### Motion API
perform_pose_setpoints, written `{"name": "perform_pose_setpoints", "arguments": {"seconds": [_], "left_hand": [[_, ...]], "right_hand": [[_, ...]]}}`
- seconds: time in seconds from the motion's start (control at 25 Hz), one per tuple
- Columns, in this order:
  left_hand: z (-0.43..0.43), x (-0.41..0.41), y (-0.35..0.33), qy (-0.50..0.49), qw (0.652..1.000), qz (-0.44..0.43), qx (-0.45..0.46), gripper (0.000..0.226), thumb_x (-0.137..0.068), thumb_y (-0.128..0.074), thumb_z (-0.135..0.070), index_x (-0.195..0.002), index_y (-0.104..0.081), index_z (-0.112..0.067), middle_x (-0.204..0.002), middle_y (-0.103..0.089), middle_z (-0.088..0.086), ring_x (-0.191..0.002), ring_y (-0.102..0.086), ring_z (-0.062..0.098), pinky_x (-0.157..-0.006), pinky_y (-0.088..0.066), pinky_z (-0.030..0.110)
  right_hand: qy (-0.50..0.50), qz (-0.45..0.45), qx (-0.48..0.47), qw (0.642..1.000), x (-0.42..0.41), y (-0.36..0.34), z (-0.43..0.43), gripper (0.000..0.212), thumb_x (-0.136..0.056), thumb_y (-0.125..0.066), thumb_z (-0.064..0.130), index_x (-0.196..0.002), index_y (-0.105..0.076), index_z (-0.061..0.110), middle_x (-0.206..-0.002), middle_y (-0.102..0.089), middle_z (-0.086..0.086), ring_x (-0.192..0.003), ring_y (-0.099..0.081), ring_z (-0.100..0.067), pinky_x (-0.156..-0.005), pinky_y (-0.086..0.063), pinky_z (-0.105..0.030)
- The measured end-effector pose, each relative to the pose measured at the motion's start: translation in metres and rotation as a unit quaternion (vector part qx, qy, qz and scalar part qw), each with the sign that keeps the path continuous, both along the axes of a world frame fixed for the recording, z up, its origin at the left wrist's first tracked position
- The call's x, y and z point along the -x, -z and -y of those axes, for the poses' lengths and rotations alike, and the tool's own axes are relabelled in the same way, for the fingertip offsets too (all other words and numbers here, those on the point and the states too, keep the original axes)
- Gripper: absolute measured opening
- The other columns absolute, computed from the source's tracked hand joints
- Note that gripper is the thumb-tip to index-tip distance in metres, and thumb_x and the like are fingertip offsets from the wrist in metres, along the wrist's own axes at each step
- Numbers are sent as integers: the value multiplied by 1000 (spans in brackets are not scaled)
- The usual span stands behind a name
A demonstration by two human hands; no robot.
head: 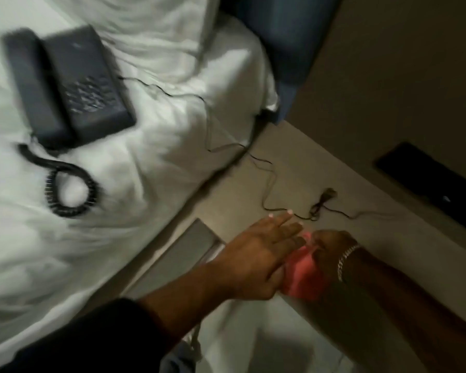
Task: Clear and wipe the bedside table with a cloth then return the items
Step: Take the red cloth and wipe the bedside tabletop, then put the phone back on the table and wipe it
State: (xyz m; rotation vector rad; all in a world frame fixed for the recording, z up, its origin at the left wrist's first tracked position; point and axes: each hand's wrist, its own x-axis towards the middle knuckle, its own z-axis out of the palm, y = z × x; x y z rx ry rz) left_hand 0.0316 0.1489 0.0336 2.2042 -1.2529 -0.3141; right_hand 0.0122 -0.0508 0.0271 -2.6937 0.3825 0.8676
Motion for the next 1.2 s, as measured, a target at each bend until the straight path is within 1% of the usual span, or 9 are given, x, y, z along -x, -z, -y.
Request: {"name": "perform_pose_setpoints", "arguments": {"seconds": [0.08,0.2,0.36,0.48,0.64,0.8,0.88,1.0,1.2], "left_hand": [[-49,-19,-28,-180,977,4,117,45,-82,-63,-5,-127,-61,-2,-140,-57,18,-141,-42,35,-112,-38,54],[-126,-66,-65,-395,890,56,221,34,-82,-59,1,-115,-67,0,-130,-63,16,-131,-52,34,-108,-42,52],[-192,-128,-89,-596,776,32,202,48,-88,-57,-7,-134,-51,-1,-146,-47,16,-140,-40,29,-118,-30,40],[-211,-151,-83,-633,741,-80,208,52,-87,-61,-14,-136,-45,-10,-135,-54,5,-125,-51,21,-109,-41,46],[-214,-157,-79,-638,727,-133,217,50,-77,-71,-15,-123,-52,-20,-112,-65,-1,-102,-62,19,-91,-52,42],[-208,-141,-87,-601,751,-154,227,60,-75,-75,-8,-123,-53,-35,-111,-67,-13,-99,-64,1,-82,-50,13],[-195,-123,-88,-563,775,-166,232,67,-75,-76,-9,-130,-50,-37,-122,-64,-14,-112,-62,6,-95,-51,23],[-157,-90,-80,-514,805,-187,229,77,-69,-71,-20,-142,-46,-30,-138,-57,-10,-128,-54,14,-106,-48,43],[-94,-48,-39,-410,857,-231,210,81,-66,-72,-19,-139,-44,-42,-145,-47,-16,-136,-45,6,-112,-41,32]], "right_hand": [[7,76,-22,997,-19,-27,-38,6,-80,-59,16,-83,-64,16,-99,-71,-12,-91,-63,-27,-84,-49,-31],[54,230,-151,960,-83,-62,-119,11,-78,-68,12,-89,-70,14,-86,-74,-5,-83,-67,-21,-80,-49,-26],[78,324,-269,903,-161,-95,-219,15,-84,-65,14,-98,-69,15,-87,-69,2,-79,-62,-11,-73,-46,-10],[100,327,-264,902,-202,-94,-265,22,-89,-59,19,-109,-67,12,-102,-72,-5,-87,-63,-16,-69,-40,-7],[33,301,-194,933,-212,-90,-280,21,-90,-54,15,-107,-65,15,-100,-73,-9,-95,-64,-30,-77,-43,-29],[102,324,-175,924,-176,-94,-267,28,-84,-61,14,-111,-65,20,-97,-75,-6,-91,-67,-27,-81,-51,-29],[163,333,-184,910,-143,-92,-251,35,-83,-64,15,-117,-64,21,-96,-75,-6,-86,-69,-21,-79,-50,-25],[290,304,-230,878,-86,-81,-211,41,-84,-66,15,-124,-61,22,-106,-73,-5,-91,-67,-15,-86,-55,-37],[426,288,-186,837,3,-43,-157,47,-80,-72,13,-123,-60,26,-106,-69,1,-81,-59,5,-66,-45,-9]]}}
